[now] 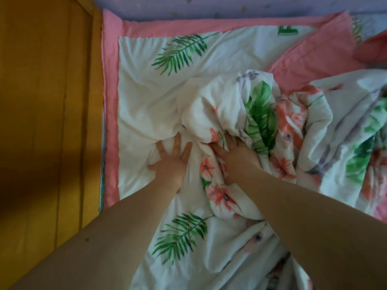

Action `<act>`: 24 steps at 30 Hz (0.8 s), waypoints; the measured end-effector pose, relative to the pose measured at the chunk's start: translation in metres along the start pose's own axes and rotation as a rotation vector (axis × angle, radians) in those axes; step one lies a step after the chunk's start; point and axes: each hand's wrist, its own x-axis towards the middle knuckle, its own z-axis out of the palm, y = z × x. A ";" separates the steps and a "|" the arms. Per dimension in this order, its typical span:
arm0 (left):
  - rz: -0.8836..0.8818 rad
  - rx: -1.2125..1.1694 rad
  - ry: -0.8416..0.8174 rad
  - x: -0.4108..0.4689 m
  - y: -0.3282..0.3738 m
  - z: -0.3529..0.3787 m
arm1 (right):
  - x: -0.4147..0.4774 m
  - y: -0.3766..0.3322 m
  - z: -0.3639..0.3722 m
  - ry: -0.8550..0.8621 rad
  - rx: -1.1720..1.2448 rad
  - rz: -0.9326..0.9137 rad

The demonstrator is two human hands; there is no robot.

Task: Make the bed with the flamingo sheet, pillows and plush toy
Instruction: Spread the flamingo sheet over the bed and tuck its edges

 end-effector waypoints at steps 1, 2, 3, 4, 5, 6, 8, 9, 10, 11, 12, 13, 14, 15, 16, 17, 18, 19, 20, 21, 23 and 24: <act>0.002 -0.003 0.000 -0.001 0.000 0.001 | -0.001 0.000 0.000 -0.012 0.002 0.004; 0.006 -0.010 0.004 -0.002 0.001 0.001 | -0.002 0.001 0.001 -0.020 0.000 0.003; 0.013 -0.022 0.010 -0.002 0.000 0.002 | -0.001 0.001 0.001 -0.022 -0.001 -0.003; 0.019 -0.035 0.014 -0.002 -0.001 0.002 | -0.001 0.001 0.001 -0.022 0.001 -0.010; 0.017 -0.058 0.012 -0.002 -0.001 0.004 | 0.000 0.002 0.001 -0.020 -0.003 -0.025; 0.013 -0.074 0.007 -0.003 -0.001 0.004 | 0.001 0.002 0.003 -0.021 -0.009 -0.034; -0.008 -0.076 0.019 -0.003 0.001 0.006 | 0.004 0.003 0.005 -0.018 -0.043 -0.059; -0.017 -0.069 0.036 -0.002 0.005 0.005 | 0.006 0.005 0.005 0.000 -0.057 -0.076; -0.029 -0.056 0.038 -0.002 0.007 0.003 | 0.008 0.006 0.006 0.023 -0.063 -0.097; -0.040 -0.068 0.038 -0.003 0.009 0.001 | 0.008 0.007 0.007 0.043 -0.075 -0.124; -0.051 -0.090 0.036 -0.003 0.009 0.000 | 0.009 0.008 0.008 0.062 -0.091 -0.147; -0.053 -0.110 0.040 -0.001 0.010 0.001 | 0.009 0.011 0.009 0.068 -0.108 -0.161; -0.054 -0.109 0.046 0.001 0.007 0.002 | 0.008 0.012 0.009 0.065 -0.118 -0.167; -0.056 -0.097 0.047 0.002 0.005 0.004 | 0.008 0.013 0.010 0.067 -0.127 -0.175; -0.063 -0.078 0.054 0.004 0.003 0.007 | 0.009 0.014 0.011 0.078 -0.142 -0.190; -0.066 -0.060 0.064 0.007 0.003 0.009 | 0.009 0.015 0.012 0.096 -0.150 -0.198; -0.066 -0.048 0.073 0.009 0.003 0.010 | 0.009 0.017 0.013 0.111 -0.158 -0.200; -0.068 -0.053 0.076 0.010 0.003 0.011 | 0.009 0.017 0.015 0.122 -0.165 -0.202; -0.069 -0.050 0.079 0.010 0.002 0.011 | 0.009 0.016 0.016 0.132 -0.172 -0.202; -0.068 -0.050 0.081 0.009 0.002 0.011 | 0.010 0.016 0.017 0.140 -0.173 -0.199; -0.067 -0.045 0.090 0.009 0.001 0.011 | 0.012 0.014 0.018 0.152 -0.175 -0.191; -0.064 -0.030 0.093 0.010 -0.001 0.011 | 0.012 0.013 0.018 0.155 -0.180 -0.186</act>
